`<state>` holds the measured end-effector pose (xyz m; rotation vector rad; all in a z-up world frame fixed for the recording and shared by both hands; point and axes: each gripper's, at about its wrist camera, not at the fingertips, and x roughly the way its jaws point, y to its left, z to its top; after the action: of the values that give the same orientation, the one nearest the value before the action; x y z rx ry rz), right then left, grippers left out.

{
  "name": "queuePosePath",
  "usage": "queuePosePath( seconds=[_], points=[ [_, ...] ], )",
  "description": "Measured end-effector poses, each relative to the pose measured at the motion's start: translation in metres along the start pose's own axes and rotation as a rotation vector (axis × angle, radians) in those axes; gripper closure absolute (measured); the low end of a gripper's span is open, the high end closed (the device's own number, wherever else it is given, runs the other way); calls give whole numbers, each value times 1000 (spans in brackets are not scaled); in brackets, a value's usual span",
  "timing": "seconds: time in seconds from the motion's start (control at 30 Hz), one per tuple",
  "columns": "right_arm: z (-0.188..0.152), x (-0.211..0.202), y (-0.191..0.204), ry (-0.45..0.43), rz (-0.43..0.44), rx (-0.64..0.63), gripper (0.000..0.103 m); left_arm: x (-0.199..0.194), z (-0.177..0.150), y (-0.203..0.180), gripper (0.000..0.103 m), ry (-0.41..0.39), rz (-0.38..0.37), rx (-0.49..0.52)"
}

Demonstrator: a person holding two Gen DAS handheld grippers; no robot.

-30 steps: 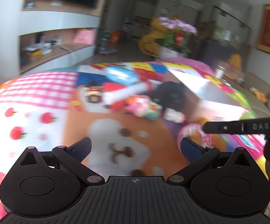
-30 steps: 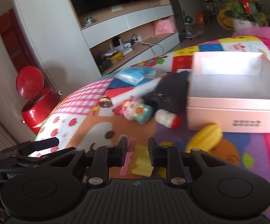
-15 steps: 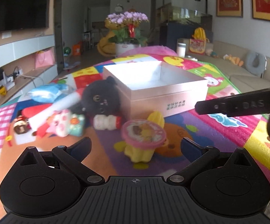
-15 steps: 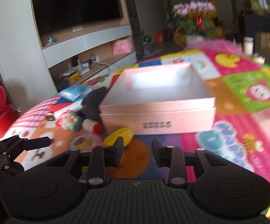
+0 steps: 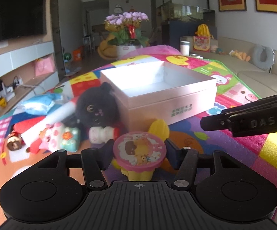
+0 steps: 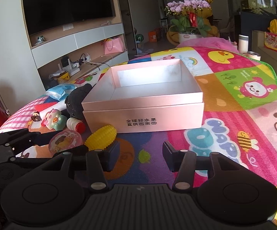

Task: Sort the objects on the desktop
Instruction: 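Grasp the yellow ridged corn toy with the right gripper while the left carries the pudding toy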

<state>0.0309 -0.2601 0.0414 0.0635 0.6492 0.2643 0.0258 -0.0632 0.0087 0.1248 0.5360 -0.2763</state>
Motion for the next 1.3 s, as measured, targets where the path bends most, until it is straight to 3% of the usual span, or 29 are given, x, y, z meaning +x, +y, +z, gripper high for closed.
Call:
queuePosePath(
  seconds=[0.17,0.33,0.43,0.67,0.77,0.83,0.93,1.07,1.3],
  points=[
    [2,16,22,30,-5,-83,54,-23,-8,28,42,10,70,-6],
    [-1,40,51,77,18,-157,54,-37,-15,59,39,33,116,-83],
    [-2,49,66,70,32,-194,54,-40,-18,67,30,39,119,-117],
    [6,55,79,43,5,-226,28,-47,-26,69,18,36,75,-159],
    [7,61,85,42,0,-249,24,-46,-28,68,18,42,69,-163],
    [7,67,87,61,-18,-262,25,-44,-29,66,18,46,72,-160],
    [6,70,81,91,-9,-233,36,-41,-28,64,18,49,80,-157],
    [3,49,69,76,-12,-234,36,-36,-26,60,22,41,99,-142],
    [-7,0,37,90,-14,-234,36,-28,-25,57,42,49,153,-118]
  ],
)
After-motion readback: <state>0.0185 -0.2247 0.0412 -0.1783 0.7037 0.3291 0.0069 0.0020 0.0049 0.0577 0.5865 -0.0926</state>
